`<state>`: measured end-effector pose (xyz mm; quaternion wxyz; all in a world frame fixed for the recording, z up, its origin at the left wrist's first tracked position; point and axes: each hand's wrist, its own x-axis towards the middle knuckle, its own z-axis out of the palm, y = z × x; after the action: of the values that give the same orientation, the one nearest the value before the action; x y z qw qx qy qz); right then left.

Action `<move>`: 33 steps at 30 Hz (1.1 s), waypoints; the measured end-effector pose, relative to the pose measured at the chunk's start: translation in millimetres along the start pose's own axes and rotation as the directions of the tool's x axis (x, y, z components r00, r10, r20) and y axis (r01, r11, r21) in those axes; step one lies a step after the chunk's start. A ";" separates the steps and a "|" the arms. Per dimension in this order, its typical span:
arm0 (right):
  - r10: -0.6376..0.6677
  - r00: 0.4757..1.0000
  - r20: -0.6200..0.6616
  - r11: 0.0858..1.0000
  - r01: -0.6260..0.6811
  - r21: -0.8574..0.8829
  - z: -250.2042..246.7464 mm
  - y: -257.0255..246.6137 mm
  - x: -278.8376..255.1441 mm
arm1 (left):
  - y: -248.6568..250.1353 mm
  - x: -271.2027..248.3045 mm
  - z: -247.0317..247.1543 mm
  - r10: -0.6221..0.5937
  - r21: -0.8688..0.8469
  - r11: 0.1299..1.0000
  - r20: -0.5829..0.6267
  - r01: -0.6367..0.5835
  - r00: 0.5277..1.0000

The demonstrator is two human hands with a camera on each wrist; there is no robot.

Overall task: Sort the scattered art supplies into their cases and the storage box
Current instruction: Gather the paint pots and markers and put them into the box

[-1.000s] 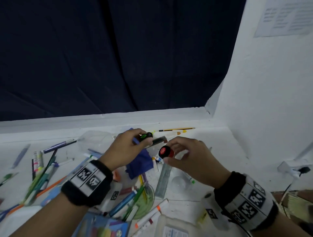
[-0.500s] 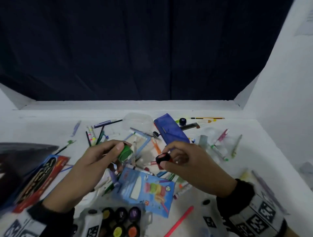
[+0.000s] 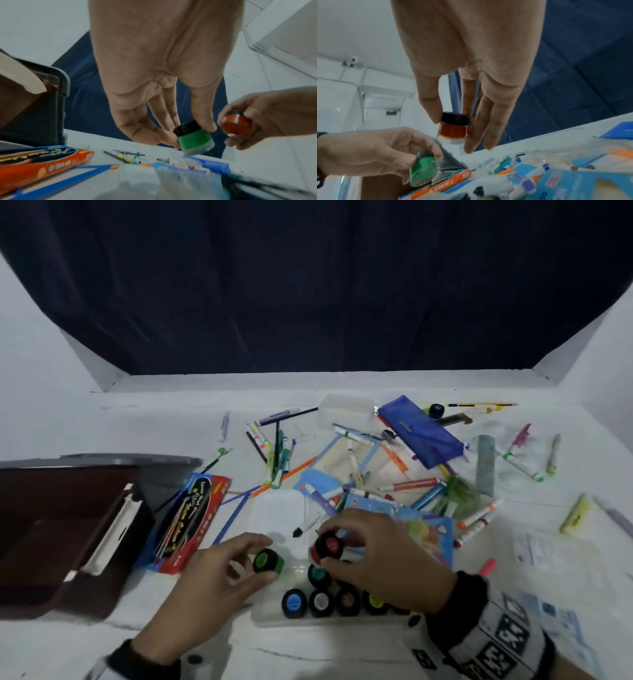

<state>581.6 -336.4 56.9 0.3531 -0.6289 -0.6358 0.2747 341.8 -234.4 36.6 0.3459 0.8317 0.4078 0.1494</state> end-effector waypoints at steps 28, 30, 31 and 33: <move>0.065 0.957 0.284 0.899 0.067 -0.432 41.5 -4.0 31.6 | -30.8 15.7 12.0 0.201 0.232 0.946 0.136 -0.228 0.970; 0.047 0.971 0.234 0.925 0.046 -0.377 32.7 -0.3 29.6 | -24.1 15.7 13.2 0.201 0.229 0.947 0.122 -0.225 0.972; 0.034 0.979 0.202 0.936 0.039 -0.349 27.1 1.8 28.5 | -19.1 16.0 13.1 0.203 0.214 0.951 0.105 -0.222 0.973; 0.010 0.990 0.138 0.955 0.031 -0.295 12.9 6.6 25.0 | -5.0 18.2 13.8 0.221 0.157 0.961 0.053 -0.226 0.974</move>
<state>576.4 -310.0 46.5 0.2113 -0.6508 -0.6962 0.2172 357.6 -224.3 22.6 0.2651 0.9002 0.3161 0.1394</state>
